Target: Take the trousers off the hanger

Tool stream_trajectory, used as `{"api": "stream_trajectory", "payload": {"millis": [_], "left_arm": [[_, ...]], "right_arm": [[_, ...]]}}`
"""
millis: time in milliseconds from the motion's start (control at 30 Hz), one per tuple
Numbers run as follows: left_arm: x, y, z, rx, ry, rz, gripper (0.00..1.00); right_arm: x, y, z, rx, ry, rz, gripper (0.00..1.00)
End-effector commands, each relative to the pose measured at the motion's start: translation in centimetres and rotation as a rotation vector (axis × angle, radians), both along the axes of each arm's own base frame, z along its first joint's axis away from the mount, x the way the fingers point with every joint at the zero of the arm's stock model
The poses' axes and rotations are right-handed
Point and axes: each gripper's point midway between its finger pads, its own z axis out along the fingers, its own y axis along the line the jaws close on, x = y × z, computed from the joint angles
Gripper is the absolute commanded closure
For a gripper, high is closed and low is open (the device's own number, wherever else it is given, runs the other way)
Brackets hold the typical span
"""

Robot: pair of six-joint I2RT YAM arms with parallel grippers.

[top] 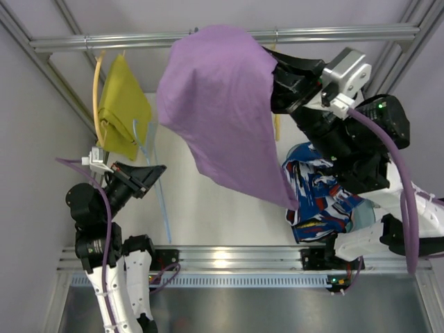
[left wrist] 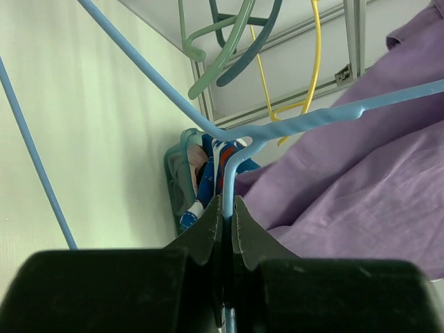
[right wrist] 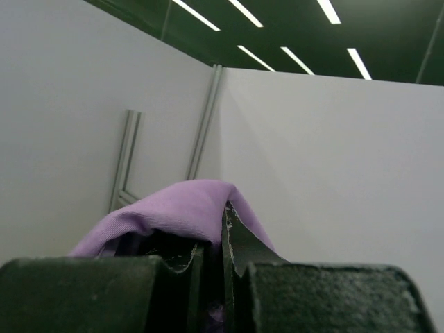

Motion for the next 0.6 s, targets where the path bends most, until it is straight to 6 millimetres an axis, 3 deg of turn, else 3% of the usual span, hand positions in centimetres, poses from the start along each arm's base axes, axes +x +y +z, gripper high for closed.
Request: {"api": "stream_trajectory", "payload": {"millis": [0, 300, 433, 567], "left_arm": [[-0.2, 0.0, -0.1, 0.036, -0.037, -0.007, 1.0], [-0.2, -0.1, -0.1, 0.052, -0.048, -0.011, 1.0], [-0.1, 0.1, -0.2, 0.05, -0.044, -0.003, 1.0], [-0.1, 0.0, -0.1, 0.043, -0.037, -0.008, 1.0]], "right_arm": [[-1.6, -9.5, 6.8, 0.252, -0.108, -0.097, 1.0], [-0.2, -18.5, 7.9, 0.372, -0.074, -0.242, 1.0], [-1.5, -24.0, 8.4, 0.445, -0.093, -0.351, 1.0], [-3.4, -27.7, 8.3, 0.474, -0.118, -0.454, 1.0]]}}
